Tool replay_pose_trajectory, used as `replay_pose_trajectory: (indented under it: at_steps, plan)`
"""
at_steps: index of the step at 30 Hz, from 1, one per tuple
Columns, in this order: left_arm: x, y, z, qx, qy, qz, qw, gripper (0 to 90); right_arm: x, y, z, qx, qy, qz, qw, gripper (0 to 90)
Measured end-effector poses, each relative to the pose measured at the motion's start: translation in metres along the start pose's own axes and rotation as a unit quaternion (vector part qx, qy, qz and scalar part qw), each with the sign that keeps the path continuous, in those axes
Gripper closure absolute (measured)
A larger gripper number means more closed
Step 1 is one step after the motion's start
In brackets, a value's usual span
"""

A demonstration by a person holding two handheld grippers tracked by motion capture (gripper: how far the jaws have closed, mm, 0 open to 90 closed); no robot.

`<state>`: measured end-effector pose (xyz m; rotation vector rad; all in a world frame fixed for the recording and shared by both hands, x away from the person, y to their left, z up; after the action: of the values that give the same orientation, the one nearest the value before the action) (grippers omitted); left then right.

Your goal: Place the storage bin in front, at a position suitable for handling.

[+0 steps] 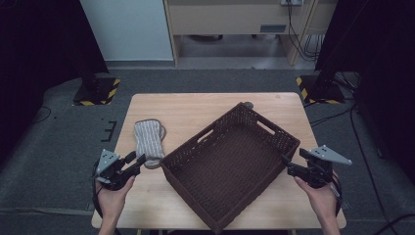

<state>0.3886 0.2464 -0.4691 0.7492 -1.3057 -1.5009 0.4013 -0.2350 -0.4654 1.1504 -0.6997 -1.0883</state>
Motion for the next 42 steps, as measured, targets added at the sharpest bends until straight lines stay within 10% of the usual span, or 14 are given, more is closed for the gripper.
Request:
replay_pose_trajectory:
  at_steps: [11,24,42]
  plan:
    - [0.04,-0.006,-0.015,-0.019,-0.036,-0.011,0.9991,53.3,0.013,0.007,-0.019,0.006,-0.017,0.019,0.9997,30.4]
    - [0.047,-0.021,-0.037,-0.051,-0.035,-0.016,0.998,61.6,0.061,0.008,-0.057,-0.008,-0.058,0.034,0.9977,43.9]
    - [0.039,-0.013,-0.078,-0.06,-0.03,-0.033,0.9972,64.8,0.055,-0.005,-0.052,-0.058,-0.046,0.068,0.9949,71.9]
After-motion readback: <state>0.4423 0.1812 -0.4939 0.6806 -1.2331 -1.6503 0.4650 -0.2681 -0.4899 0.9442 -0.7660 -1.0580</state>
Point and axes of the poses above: each handheld gripper's, and its own axes: z roughly backward along the jaws, y roughly out of its top, x roughly to its right, the point moved 9 cm from there along -z, roughly forward along the jaws, and after that the axes turned 11 degrees about x, right-handed, at the moved point
